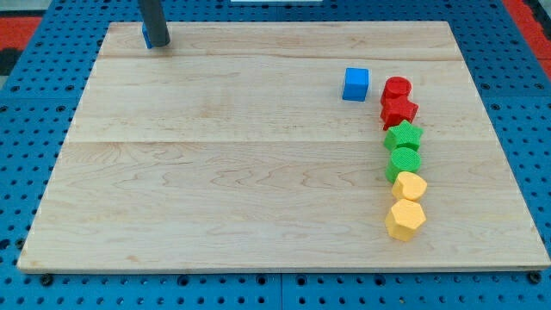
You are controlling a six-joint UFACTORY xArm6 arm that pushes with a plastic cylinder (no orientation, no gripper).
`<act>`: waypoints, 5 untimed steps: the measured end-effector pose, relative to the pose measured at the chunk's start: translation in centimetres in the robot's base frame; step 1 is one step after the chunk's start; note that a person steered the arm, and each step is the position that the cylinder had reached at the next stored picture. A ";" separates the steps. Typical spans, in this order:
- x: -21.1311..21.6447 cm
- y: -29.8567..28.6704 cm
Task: Move the cube diagonally to the triangle
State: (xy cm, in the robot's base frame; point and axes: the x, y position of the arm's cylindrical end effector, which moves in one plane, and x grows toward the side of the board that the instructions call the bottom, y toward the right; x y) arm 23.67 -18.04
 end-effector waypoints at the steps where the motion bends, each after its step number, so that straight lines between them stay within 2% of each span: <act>1: -1.0 4.2; 3: -1.2 -1.0; 4: 0.1 5.5; 5: 0.4 16.8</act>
State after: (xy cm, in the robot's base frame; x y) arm 24.03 -1.20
